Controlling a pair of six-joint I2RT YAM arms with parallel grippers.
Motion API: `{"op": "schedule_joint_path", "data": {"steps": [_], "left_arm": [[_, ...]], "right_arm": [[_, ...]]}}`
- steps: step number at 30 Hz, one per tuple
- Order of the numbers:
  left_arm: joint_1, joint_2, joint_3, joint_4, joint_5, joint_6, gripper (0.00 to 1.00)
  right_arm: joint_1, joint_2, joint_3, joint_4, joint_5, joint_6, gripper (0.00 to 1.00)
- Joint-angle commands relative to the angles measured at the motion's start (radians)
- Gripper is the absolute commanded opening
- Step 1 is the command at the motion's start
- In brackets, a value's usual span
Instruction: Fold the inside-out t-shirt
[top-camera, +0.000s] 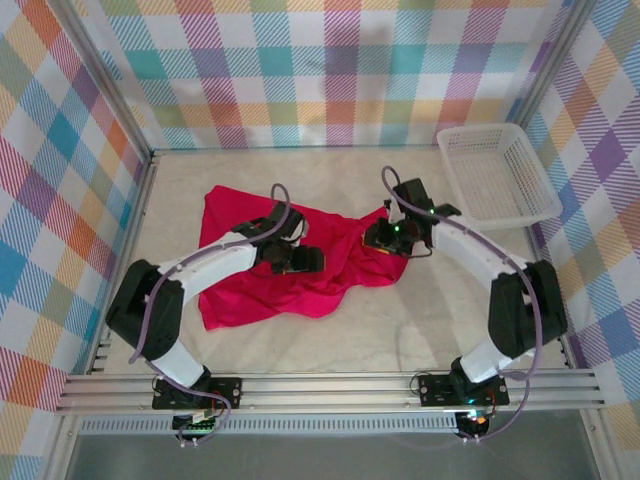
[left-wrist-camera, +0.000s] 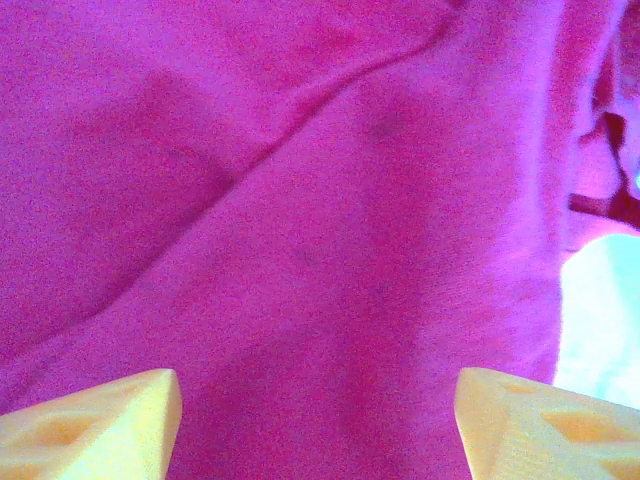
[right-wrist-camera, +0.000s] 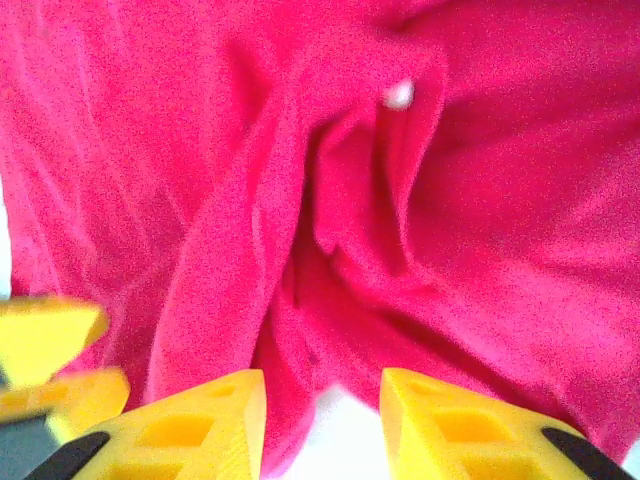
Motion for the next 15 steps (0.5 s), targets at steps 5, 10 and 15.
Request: {"op": "schedule_joint_path", "data": {"steps": [5,10,15], "left_arm": [[-0.025,0.066,0.022,0.076,0.118,0.02,0.63],[-0.029,0.066,0.013,0.088,0.105,0.0,0.4],[-0.027,0.056,0.025,0.036,0.025,-0.006,0.08]], "right_arm": [[0.029,-0.101,-0.226,0.241,-0.269,0.155,0.39],[0.14,-0.06,-0.285,0.414,-0.28,0.272,0.59],[0.19,0.053,-0.304,0.541,-0.229,0.373,0.56]]}}
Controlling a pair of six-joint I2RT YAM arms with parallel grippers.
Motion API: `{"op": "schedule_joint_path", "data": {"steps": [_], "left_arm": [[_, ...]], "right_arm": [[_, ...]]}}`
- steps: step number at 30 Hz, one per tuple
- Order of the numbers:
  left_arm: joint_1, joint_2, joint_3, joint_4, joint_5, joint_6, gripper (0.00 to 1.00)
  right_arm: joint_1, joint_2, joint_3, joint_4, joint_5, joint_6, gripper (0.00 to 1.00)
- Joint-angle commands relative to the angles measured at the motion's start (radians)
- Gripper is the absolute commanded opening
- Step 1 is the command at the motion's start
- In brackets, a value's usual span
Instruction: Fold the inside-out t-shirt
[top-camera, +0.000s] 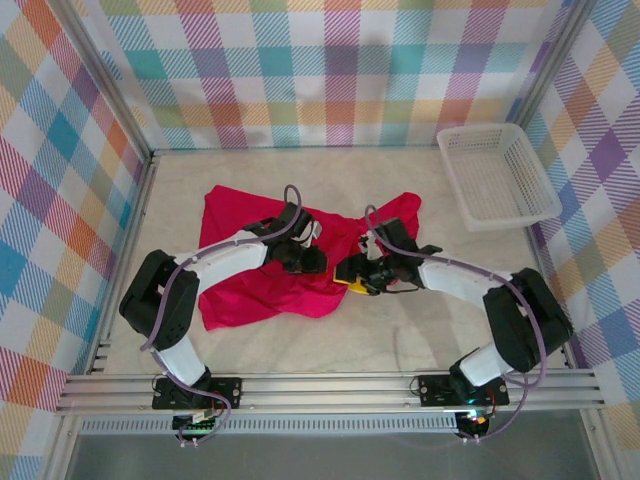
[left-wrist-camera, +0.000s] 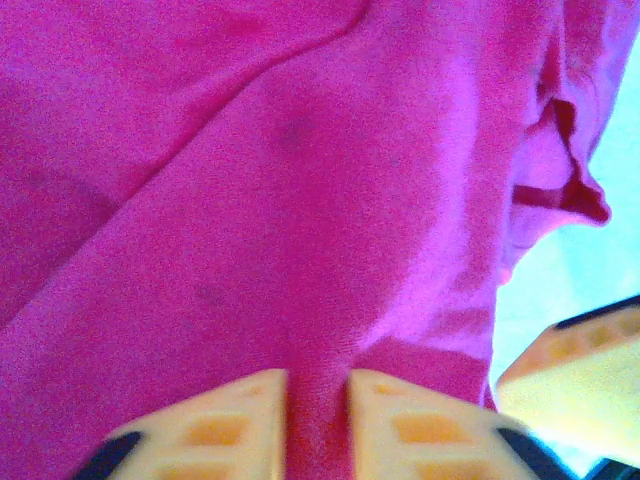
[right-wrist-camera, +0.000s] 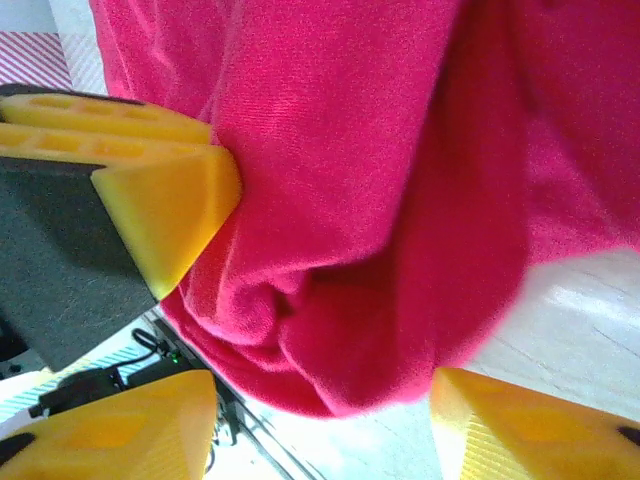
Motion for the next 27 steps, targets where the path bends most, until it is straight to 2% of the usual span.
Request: {"op": "schedule_joint_path", "data": {"steps": [1,4,8,17,22,27], "left_arm": [[-0.009,-0.009,0.02,-0.047,-0.064,0.0,0.0],[-0.009,-0.016,0.029,-0.081,-0.12,-0.009,0.0],[-0.003,-0.028,0.028,-0.104,-0.175,-0.015,0.0],[0.041,-0.053,-0.003,-0.125,-0.254,-0.045,0.0],[0.079,-0.091,-0.012,-0.164,-0.307,-0.075,0.0],[0.099,-0.089,0.047,-0.33,-0.467,-0.183,0.0]], "right_arm": [[0.006,0.072,-0.027,0.143,0.02,0.113,0.5],[0.006,0.105,-0.031,0.154,0.047,0.13,0.25],[0.006,0.097,-0.053,0.138,0.051,0.12,0.0],[0.006,-0.092,-0.118,-0.094,0.174,-0.004,0.0],[0.006,-0.147,-0.177,-0.123,0.208,-0.023,0.0],[0.007,-0.125,-0.198,-0.104,0.205,-0.02,0.0]]}}
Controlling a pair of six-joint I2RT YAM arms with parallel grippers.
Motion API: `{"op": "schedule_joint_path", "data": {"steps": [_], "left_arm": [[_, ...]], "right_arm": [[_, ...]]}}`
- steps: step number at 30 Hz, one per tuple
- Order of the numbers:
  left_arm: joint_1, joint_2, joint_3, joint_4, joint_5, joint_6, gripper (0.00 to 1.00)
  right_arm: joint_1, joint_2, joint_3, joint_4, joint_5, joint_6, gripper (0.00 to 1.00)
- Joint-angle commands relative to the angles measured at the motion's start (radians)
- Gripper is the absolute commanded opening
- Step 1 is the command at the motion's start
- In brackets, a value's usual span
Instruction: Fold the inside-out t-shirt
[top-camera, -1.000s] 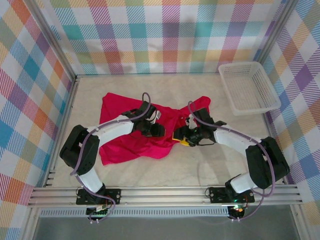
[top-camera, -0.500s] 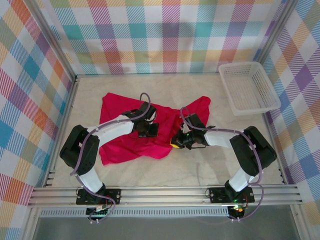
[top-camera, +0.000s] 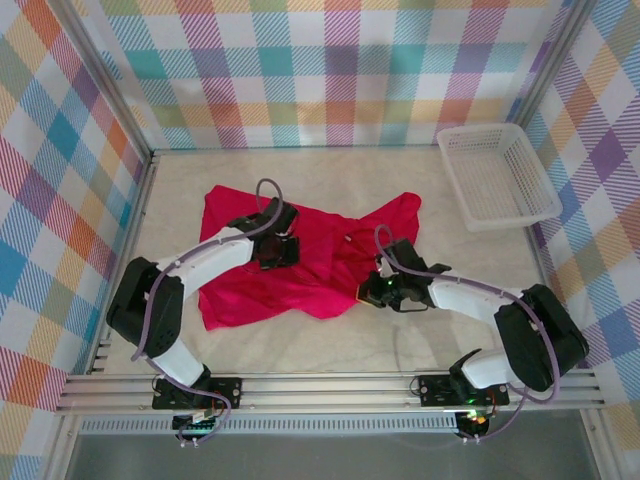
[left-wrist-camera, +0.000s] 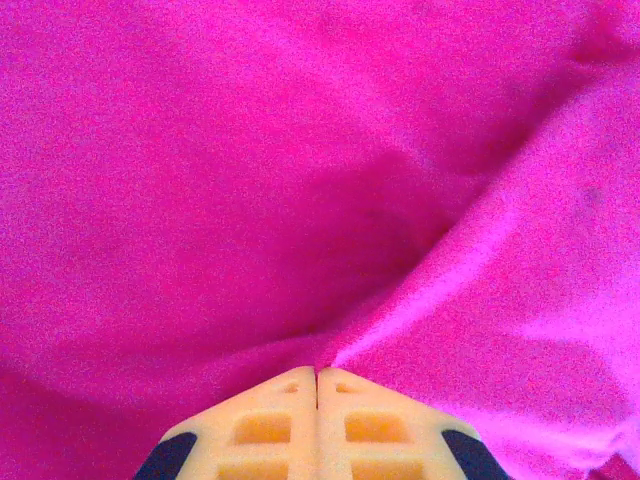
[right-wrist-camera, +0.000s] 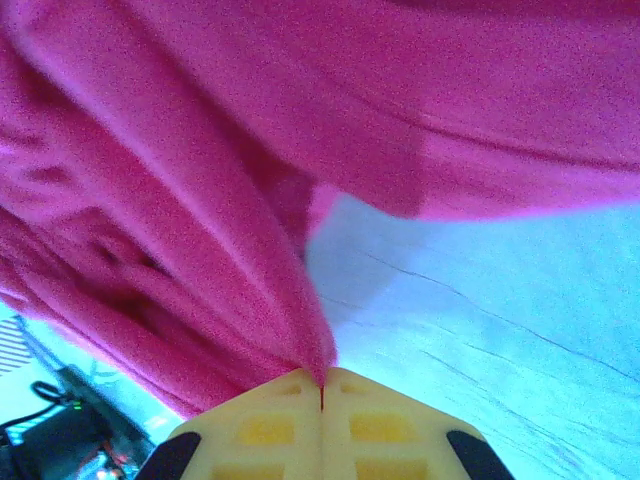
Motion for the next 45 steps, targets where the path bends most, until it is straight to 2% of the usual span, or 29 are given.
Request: {"op": "schedule_joint_path", "data": {"steps": [1,3,4,5,7,8,10,12,15,20,24,25,29,31,37,41,45], "left_arm": [[0.015,-0.011,0.053,-0.187,-0.186,-0.11,0.0],[0.015,-0.017,0.054,-0.184,-0.167,-0.113,0.0],[0.014,-0.029,0.036,-0.139,-0.109,-0.098,0.0],[0.014,-0.04,0.015,-0.091,-0.045,-0.086,0.12],[0.006,-0.053,-0.013,-0.002,0.064,-0.056,0.42],[-0.002,-0.059,-0.02,0.026,0.105,-0.037,0.54],[-0.018,-0.063,-0.023,0.052,0.156,-0.005,0.69],[-0.027,-0.06,-0.029,0.077,0.204,0.015,0.74],[-0.035,-0.038,-0.035,0.114,0.267,0.031,0.75],[-0.054,0.05,-0.034,0.15,0.294,0.037,0.72],[-0.054,0.134,-0.011,0.135,0.275,0.043,0.58],[-0.055,0.148,0.001,0.119,0.25,0.05,0.53],[-0.055,0.175,0.06,0.038,0.109,0.061,0.14],[-0.055,0.162,0.096,0.0,0.057,0.061,0.01],[-0.055,0.129,0.323,-0.136,-0.01,0.076,0.0],[-0.049,0.131,0.485,-0.168,-0.008,0.025,0.0],[-0.048,0.104,0.481,-0.137,-0.029,-0.054,0.0]], "right_arm": [[0.002,0.017,-0.006,-0.043,0.015,-0.022,0.0],[0.01,0.022,0.012,-0.047,0.014,-0.03,0.0],[0.013,0.024,0.026,-0.054,0.016,-0.035,0.0],[0.015,0.027,0.042,-0.06,0.016,-0.038,0.0],[0.016,0.03,0.069,-0.067,0.012,-0.043,0.0],[0.018,0.029,0.08,-0.064,0.008,-0.043,0.0],[0.019,0.03,0.102,-0.063,0.005,-0.044,0.0],[0.022,0.034,0.122,-0.066,0.002,-0.046,0.0],[0.022,0.049,0.153,-0.072,-0.006,-0.051,0.0],[0.022,0.062,0.209,-0.095,0.0,-0.06,0.0],[0.022,0.052,0.266,-0.126,0.017,-0.08,0.0],[0.022,0.049,0.275,-0.135,0.023,-0.086,0.0],[0.022,0.046,0.279,-0.157,0.034,-0.097,0.0],[0.021,0.041,0.255,-0.148,0.034,-0.092,0.0],[0.022,0.053,0.135,-0.111,0.07,-0.084,0.0],[0.022,0.105,0.023,-0.014,0.072,-0.048,0.0],[0.028,0.158,-0.03,0.046,0.064,-0.021,0.0]]}}
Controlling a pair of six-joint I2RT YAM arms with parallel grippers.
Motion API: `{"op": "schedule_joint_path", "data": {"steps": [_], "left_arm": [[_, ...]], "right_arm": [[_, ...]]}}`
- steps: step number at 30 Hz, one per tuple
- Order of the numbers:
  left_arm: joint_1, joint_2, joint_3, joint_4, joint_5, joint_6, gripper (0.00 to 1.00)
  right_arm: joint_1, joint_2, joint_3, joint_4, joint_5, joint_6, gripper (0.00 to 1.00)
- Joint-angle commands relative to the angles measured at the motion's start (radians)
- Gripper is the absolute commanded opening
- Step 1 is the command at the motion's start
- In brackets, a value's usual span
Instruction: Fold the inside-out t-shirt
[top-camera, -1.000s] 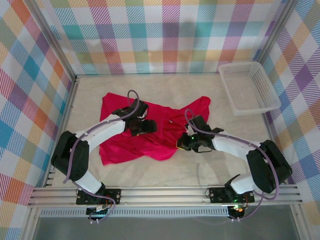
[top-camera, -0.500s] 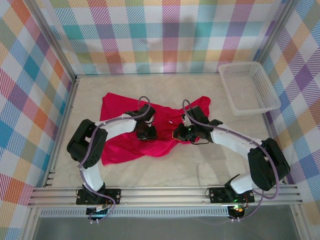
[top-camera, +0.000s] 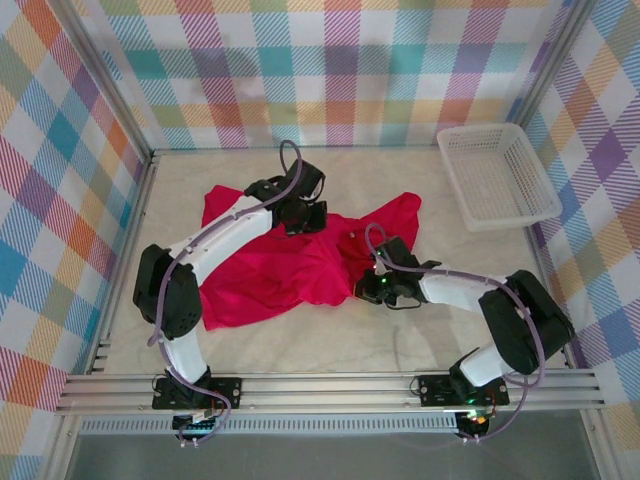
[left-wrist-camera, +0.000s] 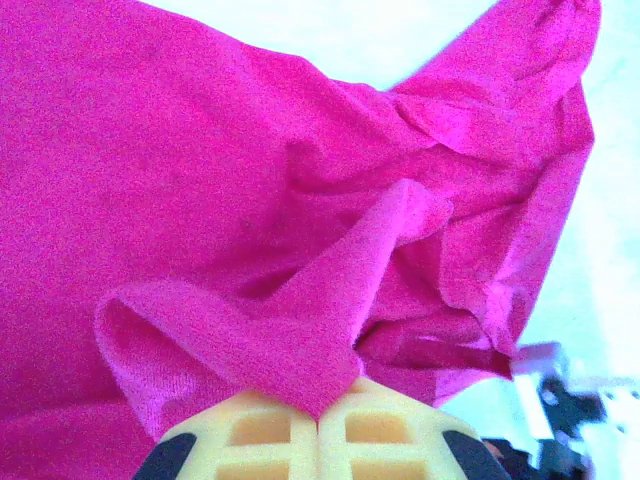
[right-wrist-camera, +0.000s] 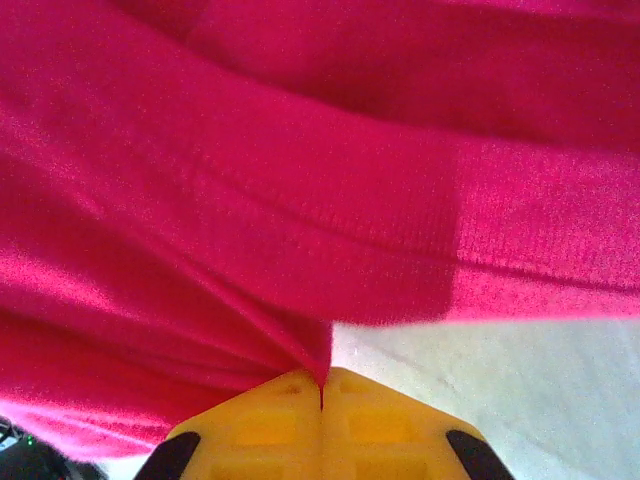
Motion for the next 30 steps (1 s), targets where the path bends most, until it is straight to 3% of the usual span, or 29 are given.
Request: {"op": "schedule_joint_path", "data": {"steps": [1,9,11,13,16,21,30], "left_arm": [[0.028,-0.068,-0.012,0.022,-0.093,-0.078,0.0],[0.041,-0.15,-0.361,0.175,-0.025,-0.155,0.0],[0.041,-0.147,-0.41,0.177,-0.009,-0.157,0.19],[0.041,-0.161,-0.445,0.172,-0.015,-0.161,0.45],[0.041,-0.213,-0.474,0.136,-0.046,-0.159,0.59],[0.041,-0.305,-0.513,0.102,-0.015,-0.159,0.61],[0.034,-0.446,-0.71,0.262,0.11,-0.237,0.59]], "right_arm": [[0.014,0.048,-0.067,-0.041,0.009,0.026,0.0],[0.037,-0.039,0.014,-0.149,0.004,-0.023,0.0],[0.039,-0.08,0.062,-0.213,0.01,-0.053,0.1],[0.039,-0.11,0.104,-0.265,0.023,-0.077,0.2],[0.039,-0.128,0.172,-0.33,0.039,-0.125,0.3],[0.039,-0.063,0.269,-0.376,0.045,-0.202,0.32],[0.052,0.136,0.401,-0.322,0.006,-0.247,0.47]]}}
